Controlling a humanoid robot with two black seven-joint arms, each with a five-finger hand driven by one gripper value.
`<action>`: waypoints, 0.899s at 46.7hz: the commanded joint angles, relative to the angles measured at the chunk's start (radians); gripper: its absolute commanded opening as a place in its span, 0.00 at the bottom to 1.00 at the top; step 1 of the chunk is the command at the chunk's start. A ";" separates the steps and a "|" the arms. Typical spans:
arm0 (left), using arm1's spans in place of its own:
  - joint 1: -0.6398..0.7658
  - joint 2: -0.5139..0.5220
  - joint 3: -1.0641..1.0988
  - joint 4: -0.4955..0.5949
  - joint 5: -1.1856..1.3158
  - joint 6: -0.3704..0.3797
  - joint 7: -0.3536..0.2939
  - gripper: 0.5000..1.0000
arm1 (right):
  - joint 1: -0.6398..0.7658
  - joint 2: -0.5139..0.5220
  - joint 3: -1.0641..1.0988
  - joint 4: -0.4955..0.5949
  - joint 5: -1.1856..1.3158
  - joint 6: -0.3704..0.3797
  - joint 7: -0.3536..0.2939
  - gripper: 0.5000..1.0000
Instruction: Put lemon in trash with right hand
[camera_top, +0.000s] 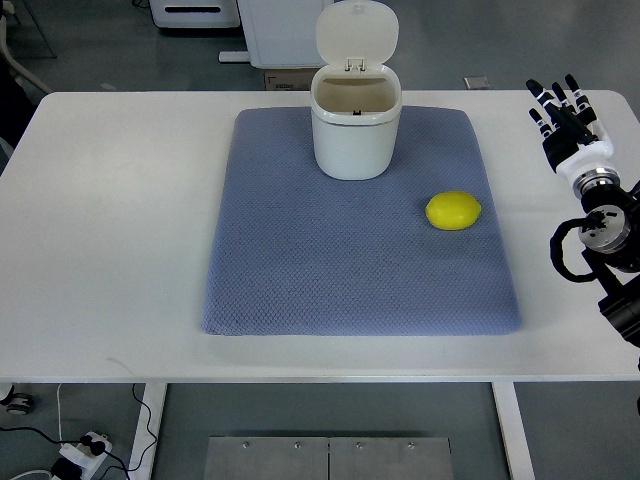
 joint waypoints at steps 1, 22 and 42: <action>0.000 0.000 0.000 0.000 0.000 0.000 0.000 1.00 | 0.000 0.000 -0.006 -0.002 0.000 0.000 0.006 1.00; 0.001 0.000 0.000 0.000 0.000 0.000 0.000 1.00 | -0.001 -0.044 -0.073 0.008 0.002 0.017 0.003 1.00; 0.000 0.000 0.000 0.000 0.000 0.000 0.000 1.00 | 0.210 -0.287 -0.618 0.100 0.000 0.001 0.017 1.00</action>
